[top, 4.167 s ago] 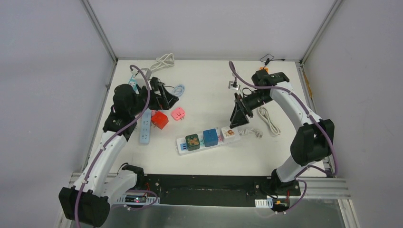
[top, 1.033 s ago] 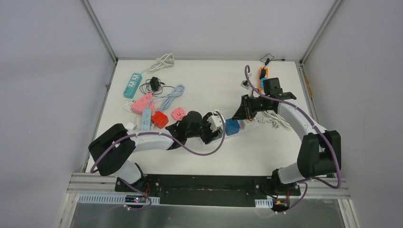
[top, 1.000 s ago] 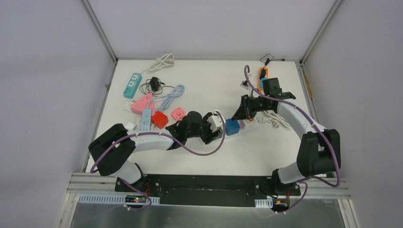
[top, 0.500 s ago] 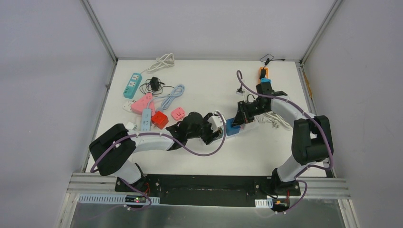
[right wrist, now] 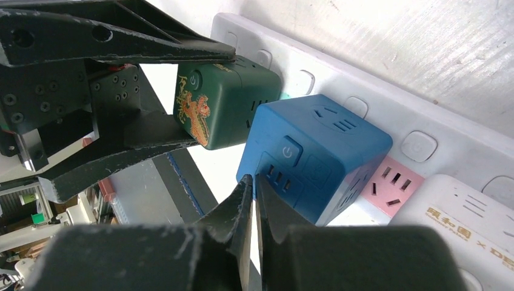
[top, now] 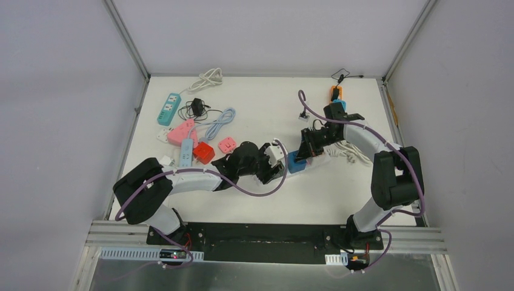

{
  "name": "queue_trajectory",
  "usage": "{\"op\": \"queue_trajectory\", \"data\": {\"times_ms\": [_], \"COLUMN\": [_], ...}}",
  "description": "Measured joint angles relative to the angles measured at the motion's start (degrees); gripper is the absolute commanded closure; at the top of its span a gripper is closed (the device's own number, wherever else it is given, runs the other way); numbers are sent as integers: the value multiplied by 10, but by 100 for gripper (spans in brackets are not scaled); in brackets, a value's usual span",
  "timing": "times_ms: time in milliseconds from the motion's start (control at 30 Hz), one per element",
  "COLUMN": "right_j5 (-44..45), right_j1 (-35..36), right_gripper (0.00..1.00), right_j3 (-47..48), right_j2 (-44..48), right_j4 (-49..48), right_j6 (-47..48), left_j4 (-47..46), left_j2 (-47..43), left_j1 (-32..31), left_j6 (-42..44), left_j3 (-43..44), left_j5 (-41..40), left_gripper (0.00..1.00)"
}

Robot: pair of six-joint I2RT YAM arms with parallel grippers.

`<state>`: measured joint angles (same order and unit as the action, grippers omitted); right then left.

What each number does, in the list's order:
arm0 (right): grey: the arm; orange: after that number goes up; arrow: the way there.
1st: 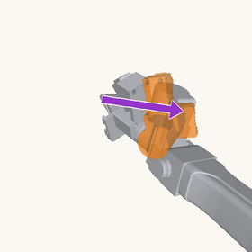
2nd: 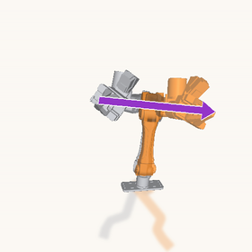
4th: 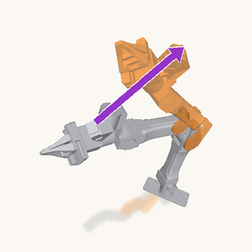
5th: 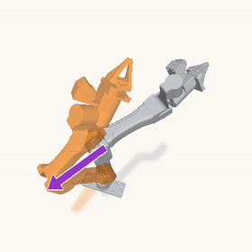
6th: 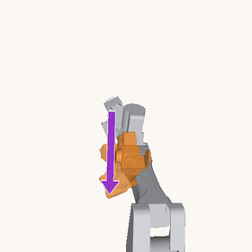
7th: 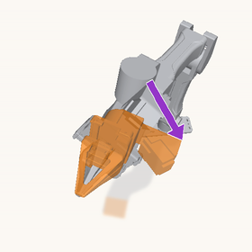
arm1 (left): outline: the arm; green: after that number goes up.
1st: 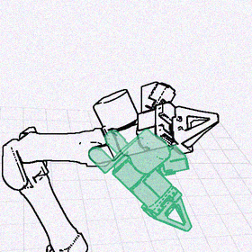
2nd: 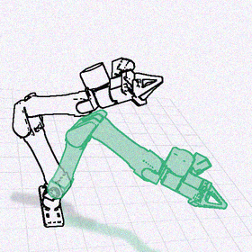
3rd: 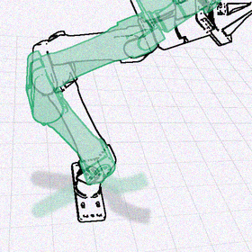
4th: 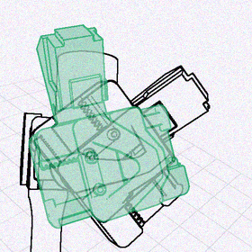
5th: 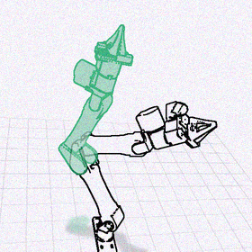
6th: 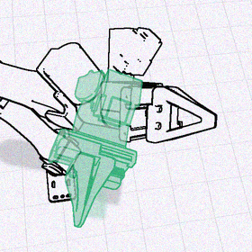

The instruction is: Pull the plug off the socket

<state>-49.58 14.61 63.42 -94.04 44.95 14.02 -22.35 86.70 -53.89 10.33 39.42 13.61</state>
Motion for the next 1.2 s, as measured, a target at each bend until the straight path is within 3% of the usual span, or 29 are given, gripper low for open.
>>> {"op": "queue_trajectory", "data": {"times_ms": [333,567,833,1100,1200], "right_j5": [10,15,19,21,23], "right_j1": [6,9,11,14,15], "right_gripper": [91,91,91,91,91], "right_j3": [4,9,10,15,19], "right_j2": [0,-2,-2,-6,-9], "right_j4": [9,13,18,22,27], "right_j6": [0,0,0,0,0], "left_j4": [121,99,121,92,116], "left_j2": [3,3,1,-7,-7], "left_j1": [-35,-2,-61,-8,-40], "left_j6": [27,-26,25,-69,-52], "left_j3": [60,51,59,40,52], "left_j5": [-71,-13,-126,-49,-96], "left_gripper": [100,100,100,100,100]}}
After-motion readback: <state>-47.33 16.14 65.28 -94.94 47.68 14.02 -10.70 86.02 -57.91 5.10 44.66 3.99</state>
